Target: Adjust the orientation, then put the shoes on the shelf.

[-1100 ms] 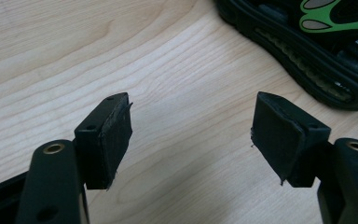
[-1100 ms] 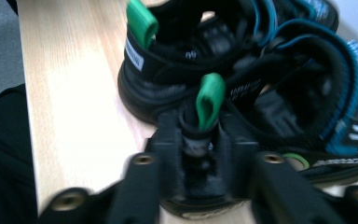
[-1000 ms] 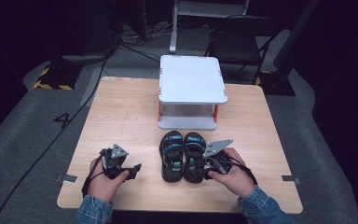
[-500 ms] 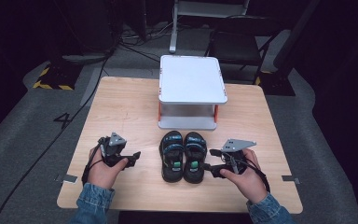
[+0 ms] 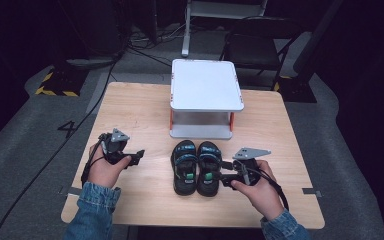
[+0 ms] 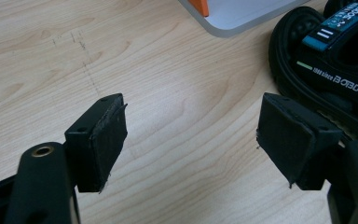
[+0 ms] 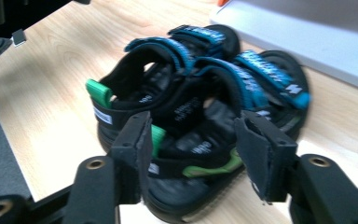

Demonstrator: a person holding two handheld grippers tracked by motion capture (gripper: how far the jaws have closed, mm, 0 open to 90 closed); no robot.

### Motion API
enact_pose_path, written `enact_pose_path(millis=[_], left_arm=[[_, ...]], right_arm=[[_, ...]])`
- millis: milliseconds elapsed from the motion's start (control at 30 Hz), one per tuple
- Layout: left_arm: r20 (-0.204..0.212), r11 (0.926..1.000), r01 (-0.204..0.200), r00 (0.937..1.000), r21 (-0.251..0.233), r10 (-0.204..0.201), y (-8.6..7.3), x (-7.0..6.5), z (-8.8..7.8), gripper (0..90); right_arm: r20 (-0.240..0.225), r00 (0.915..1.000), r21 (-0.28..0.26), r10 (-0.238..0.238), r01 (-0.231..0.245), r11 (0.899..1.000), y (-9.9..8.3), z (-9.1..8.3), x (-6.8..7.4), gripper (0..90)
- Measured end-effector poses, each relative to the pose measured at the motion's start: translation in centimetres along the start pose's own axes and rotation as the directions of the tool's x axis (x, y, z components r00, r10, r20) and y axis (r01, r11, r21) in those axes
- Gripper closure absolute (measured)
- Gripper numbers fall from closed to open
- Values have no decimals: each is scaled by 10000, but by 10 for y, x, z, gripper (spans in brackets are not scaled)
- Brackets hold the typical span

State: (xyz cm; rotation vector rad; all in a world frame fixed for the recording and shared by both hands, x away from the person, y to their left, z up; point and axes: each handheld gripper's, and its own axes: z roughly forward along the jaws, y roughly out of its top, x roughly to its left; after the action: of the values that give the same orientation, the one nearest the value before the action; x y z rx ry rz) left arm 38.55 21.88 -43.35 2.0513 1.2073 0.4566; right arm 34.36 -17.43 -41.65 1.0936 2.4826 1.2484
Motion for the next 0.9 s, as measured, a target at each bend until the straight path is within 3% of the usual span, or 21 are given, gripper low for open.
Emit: enact_pose_path(millis=[133, 200, 333, 367, 533, 633, 667, 767, 900], left_arm=[[-69, 10000, 64, 10000, -71, -64, 1, 6, 1, 247], [-127, 9998, 188, 9997, -62, -189, -1, 11, -1, 248], [-200, 9996, 266, 9994, -86, -268, -2, 14, -3, 248], [-187, 9996, 280, 9994, -79, -282, -3, 14, -3, 248], [-154, 9994, 337, 9993, -117, -339, -6, 16, -5, 249], [-128, 9989, 429, 9990, -189, -432, -7, 19, -7, 251], [-172, 9987, 467, 9987, -217, -471, -7, 21, -9, 251], [-203, 9975, 633, 9977, -301, -640, -9, 24, -11, 251], [-207, 9973, 679, 9974, -286, -685, -12, 25, -12, 251]], right_arm=[[9, 10000, 129, 2, -2, 9999, 7, 8, 9, 473], [185, 9998, 148, 13, -16, 9999, 14, 16, 19, 411], [369, 9993, 406, -4, -11, 9992, 21, 25, 23, 453], [170, 9996, 531, 212, -220, 9983, 23, 32, 23, 500], [-98, 9968, 1170, 789, -773, 9901, 27, 45, 21, 500], [189, 9977, 1242, 652, -670, 9900, 29, 53, 23, 489], [255, 9951, 1359, 951, -977, 9859, 30, 57, 25, 489], [290, 9946, 1409, 997, -1028, 9847, 31, 60, 26, 487], [726, 9886, 1528, 1315, -1414, 9781, 32, 58, 29, 468]])
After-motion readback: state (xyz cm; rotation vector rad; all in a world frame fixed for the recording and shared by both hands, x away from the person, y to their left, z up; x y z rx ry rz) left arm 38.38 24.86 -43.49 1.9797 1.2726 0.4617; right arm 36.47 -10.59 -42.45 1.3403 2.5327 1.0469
